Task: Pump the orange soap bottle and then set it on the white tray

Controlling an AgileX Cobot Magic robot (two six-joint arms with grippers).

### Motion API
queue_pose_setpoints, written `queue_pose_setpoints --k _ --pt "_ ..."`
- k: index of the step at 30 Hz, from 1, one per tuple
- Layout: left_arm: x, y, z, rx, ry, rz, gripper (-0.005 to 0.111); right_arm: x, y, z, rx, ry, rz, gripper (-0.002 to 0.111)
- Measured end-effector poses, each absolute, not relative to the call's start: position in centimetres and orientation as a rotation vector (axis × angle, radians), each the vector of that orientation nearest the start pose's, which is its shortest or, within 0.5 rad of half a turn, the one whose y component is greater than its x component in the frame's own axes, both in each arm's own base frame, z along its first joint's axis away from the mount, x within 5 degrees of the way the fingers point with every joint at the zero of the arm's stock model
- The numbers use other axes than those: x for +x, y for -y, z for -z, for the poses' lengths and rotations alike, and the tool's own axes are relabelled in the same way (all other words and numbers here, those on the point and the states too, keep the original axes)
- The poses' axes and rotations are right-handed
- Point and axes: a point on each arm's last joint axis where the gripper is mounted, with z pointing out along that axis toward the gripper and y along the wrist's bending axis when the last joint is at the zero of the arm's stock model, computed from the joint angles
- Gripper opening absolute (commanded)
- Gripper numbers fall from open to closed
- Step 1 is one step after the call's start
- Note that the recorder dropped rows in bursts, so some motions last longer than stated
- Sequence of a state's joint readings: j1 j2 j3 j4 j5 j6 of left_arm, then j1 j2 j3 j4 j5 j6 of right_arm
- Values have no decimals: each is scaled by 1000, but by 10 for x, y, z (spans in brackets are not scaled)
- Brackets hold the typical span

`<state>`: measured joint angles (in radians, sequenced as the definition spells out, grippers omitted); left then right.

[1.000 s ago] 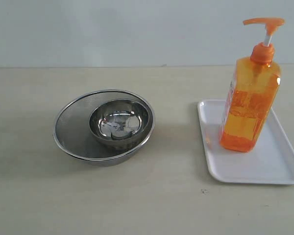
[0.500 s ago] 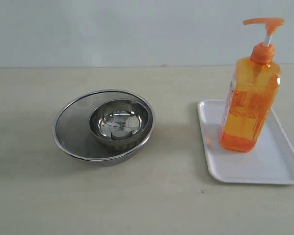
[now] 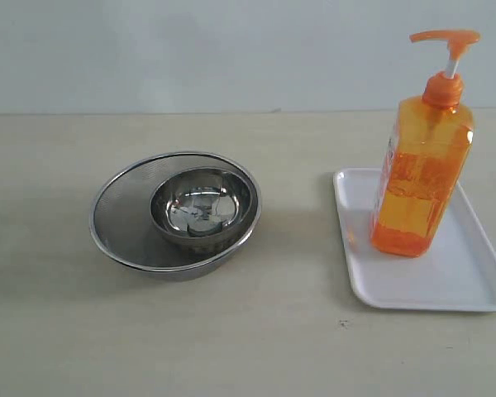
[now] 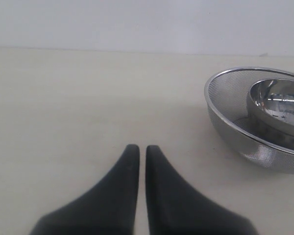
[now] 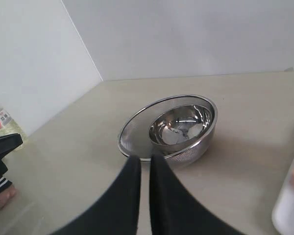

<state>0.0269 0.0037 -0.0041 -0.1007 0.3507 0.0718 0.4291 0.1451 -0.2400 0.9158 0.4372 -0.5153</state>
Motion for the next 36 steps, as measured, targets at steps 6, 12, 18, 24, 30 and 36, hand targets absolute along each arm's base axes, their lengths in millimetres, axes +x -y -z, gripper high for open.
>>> queue_pose_setpoints --k 6,12,18,24,30,36 --pt "54 2 -183 -21 -1832 29 5 36 -50 -261 -335 -1704 -868 3" --pt "54 2 -183 -21 -1832 29 5 36 -50 -261 -335 -1704 -868 3" --pt "54 2 -183 -21 -1832 29 5 38 -46 -262 -265 -1681 -803 3" --pt "54 2 -183 -21 -1832 29 5 43 -39 -264 -163 -1642 -671 3" --pt "54 2 -183 -21 -1832 29 5 47 -31 -267 -52 -1610 -564 3" --pt "54 2 -183 -21 -1832 29 5 49 -28 -267 -25 -1605 -505 3"
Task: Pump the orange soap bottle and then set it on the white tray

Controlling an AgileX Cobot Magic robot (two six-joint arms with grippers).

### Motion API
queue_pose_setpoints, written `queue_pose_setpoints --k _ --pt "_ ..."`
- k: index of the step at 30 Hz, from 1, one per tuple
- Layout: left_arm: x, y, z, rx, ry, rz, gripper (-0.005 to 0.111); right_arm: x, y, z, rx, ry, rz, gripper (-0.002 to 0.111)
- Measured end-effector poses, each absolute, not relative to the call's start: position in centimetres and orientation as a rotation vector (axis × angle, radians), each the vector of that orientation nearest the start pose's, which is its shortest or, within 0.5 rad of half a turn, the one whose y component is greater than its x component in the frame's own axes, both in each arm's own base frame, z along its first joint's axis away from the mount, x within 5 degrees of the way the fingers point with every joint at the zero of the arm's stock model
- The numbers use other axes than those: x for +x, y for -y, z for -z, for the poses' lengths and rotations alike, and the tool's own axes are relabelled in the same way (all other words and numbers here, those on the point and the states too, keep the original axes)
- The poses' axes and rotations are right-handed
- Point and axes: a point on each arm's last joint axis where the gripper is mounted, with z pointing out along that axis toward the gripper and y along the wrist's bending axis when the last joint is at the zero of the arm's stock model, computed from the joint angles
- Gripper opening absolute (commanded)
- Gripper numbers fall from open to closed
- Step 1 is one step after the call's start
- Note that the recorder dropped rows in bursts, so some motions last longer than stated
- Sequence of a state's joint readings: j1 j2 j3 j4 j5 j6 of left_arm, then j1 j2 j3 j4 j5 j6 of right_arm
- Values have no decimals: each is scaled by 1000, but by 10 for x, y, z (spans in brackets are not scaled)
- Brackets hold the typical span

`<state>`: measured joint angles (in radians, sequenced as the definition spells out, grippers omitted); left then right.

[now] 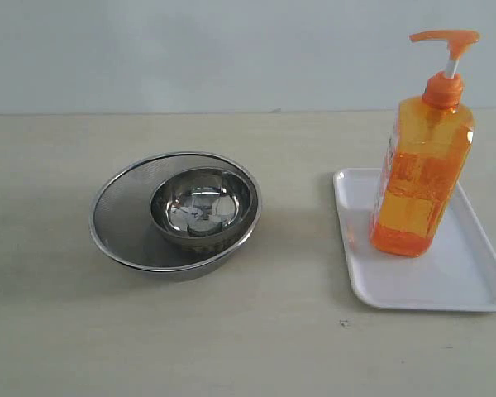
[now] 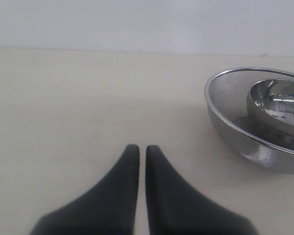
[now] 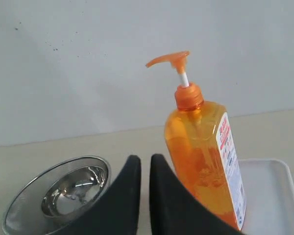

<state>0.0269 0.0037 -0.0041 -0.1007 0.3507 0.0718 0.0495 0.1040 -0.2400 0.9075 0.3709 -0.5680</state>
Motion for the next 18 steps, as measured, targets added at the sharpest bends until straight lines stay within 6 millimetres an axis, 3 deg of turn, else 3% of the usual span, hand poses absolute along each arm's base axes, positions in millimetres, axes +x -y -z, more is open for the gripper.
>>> queue_pose_setpoints --k 7,15,18 --pt "54 2 -183 -21 -1832 29 5 46 -27 -263 -52 -1579 -458 3" --pt "54 2 -183 -21 -1832 29 5 55 -18 -210 47 -1611 -419 3" --pt "54 2 -183 -21 -1832 29 5 55 -17 -206 64 -1597 -417 3"
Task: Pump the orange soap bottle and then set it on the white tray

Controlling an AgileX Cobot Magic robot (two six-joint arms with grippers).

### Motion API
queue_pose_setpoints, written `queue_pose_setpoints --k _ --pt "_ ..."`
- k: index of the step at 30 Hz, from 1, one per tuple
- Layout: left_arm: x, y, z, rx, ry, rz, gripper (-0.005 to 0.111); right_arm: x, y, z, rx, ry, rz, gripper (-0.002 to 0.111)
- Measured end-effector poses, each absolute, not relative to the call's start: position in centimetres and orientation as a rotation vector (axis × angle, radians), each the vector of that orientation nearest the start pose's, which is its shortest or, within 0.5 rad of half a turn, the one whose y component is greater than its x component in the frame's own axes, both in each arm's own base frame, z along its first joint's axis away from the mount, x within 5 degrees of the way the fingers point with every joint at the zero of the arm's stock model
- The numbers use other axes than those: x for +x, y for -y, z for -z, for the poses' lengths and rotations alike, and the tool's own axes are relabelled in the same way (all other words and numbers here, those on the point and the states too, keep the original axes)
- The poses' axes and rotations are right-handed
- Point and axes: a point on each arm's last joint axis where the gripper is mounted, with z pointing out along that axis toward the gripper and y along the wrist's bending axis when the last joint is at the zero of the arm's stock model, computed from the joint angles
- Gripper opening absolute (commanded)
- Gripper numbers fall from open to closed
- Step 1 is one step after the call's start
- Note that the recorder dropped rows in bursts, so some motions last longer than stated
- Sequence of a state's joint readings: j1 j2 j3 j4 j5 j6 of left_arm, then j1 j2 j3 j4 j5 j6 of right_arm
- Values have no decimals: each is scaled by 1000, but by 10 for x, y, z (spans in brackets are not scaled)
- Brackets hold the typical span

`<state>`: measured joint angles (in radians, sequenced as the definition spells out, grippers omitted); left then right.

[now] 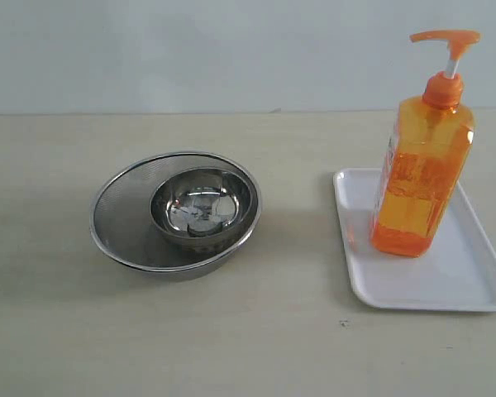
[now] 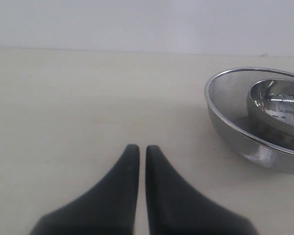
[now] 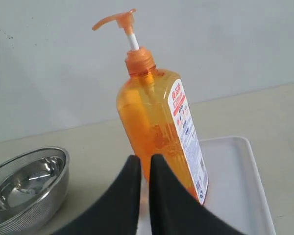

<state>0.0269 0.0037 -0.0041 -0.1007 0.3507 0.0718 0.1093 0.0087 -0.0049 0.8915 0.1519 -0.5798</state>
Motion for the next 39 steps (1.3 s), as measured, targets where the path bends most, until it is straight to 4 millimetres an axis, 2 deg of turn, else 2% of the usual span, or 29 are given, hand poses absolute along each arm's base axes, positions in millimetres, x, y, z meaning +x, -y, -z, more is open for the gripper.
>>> queue_pose_setpoints --k 9,19,21,25,29,32,39 --pt "54 2 -183 -21 -1830 29 5 55 -15 -207 8 -1573 -327 3" --pt "54 2 -183 -21 -1830 29 5 55 -14 -207 14 -1570 -328 3" --pt "54 2 -183 -21 -1830 29 5 56 -12 -209 81 -1550 -364 3" --pt "54 2 -183 -21 -1830 29 5 57 -3 -215 363 -1445 -520 3" --pt "54 2 -183 -21 -1830 29 5 56 1 -217 451 -1397 -560 3" --pt "54 2 -183 -21 -1830 29 5 56 0 -217 377 -1410 -496 3" --pt "54 2 -183 -21 -1830 29 5 56 -7 -210 83 -1521 -277 3"
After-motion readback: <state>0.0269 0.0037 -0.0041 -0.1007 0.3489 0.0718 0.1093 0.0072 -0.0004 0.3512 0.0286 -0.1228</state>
